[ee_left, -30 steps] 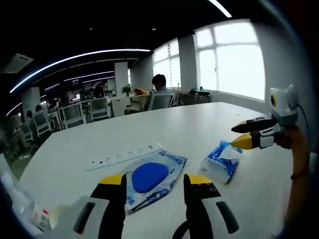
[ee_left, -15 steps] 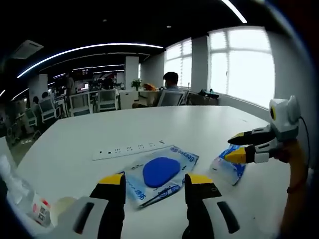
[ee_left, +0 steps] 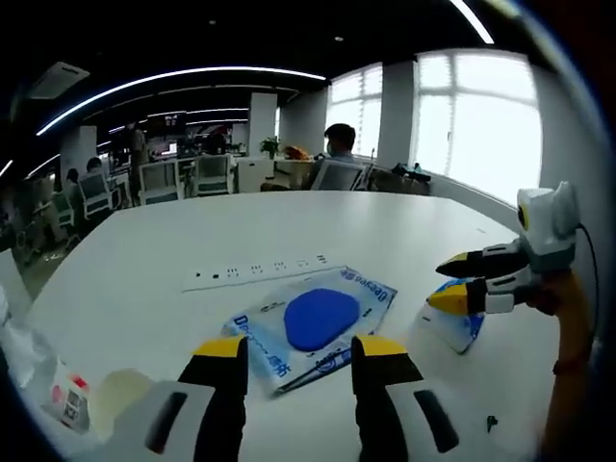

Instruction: Arrange the tabletop items into an orderly group along one side of the table until the central work area is clear of visible clutter.

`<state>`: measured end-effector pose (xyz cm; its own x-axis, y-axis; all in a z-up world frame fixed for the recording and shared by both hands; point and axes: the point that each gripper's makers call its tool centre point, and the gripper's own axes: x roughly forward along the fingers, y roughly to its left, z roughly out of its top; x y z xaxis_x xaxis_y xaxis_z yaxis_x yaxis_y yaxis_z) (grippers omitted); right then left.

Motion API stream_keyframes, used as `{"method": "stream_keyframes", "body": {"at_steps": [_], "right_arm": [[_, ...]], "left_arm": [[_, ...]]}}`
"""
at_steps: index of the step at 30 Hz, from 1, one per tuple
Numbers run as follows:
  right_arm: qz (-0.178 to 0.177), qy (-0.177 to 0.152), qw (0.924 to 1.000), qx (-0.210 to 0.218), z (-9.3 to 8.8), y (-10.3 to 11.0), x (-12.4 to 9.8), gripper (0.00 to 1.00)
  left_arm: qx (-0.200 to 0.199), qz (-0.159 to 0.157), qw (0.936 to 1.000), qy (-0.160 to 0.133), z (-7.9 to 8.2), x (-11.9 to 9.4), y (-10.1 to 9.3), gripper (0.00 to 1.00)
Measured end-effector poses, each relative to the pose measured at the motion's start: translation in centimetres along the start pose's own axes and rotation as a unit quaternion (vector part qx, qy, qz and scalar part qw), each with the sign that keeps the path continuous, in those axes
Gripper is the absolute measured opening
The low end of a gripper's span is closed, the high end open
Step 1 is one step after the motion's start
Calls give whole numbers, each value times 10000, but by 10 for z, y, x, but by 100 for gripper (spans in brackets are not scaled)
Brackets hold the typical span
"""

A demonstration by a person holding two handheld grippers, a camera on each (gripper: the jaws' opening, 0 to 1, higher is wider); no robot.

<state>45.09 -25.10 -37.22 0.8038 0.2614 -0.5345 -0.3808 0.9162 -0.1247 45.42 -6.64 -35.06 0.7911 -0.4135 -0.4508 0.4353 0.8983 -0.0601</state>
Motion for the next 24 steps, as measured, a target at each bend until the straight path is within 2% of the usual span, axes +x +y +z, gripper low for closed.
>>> {"method": "stream_keyframes", "body": {"at_steps": [4, 8, 10, 11, 14, 20, 24], "right_arm": [[-117, -8, 9999, -119, 6, -4, 4, 34], [-111, 37, 9999, -126, 10, -3, 8, 35], [-5, -45, 9999, -113, 16, 1, 12, 36], [59, -133, 9999, 22, 19, 2, 16, 36], [112, -196, 9997, 123, 22, 2, 20, 35], [22, -30, 9998, 191, 17, -3, 32, 36], [47, 123, 9994, 324, 7, -4, 42, 36]], "left_arm": [[107, 145, 9998, -2, -2, 5, 4, 41], [42, 137, 9998, 148, -9, 11, 5, 41], [-19, 141, 9999, 37, -7, 13, 5, 44], [-226, 204, 9995, -100, -3, 13, 7, 48], [-443, 135, 9988, -130, -4, 14, 8, 50], [-719, 131, 9973, 47, -15, 23, 11, 49], [-693, 124, 9973, 213, -23, 27, 9, 49]]}}
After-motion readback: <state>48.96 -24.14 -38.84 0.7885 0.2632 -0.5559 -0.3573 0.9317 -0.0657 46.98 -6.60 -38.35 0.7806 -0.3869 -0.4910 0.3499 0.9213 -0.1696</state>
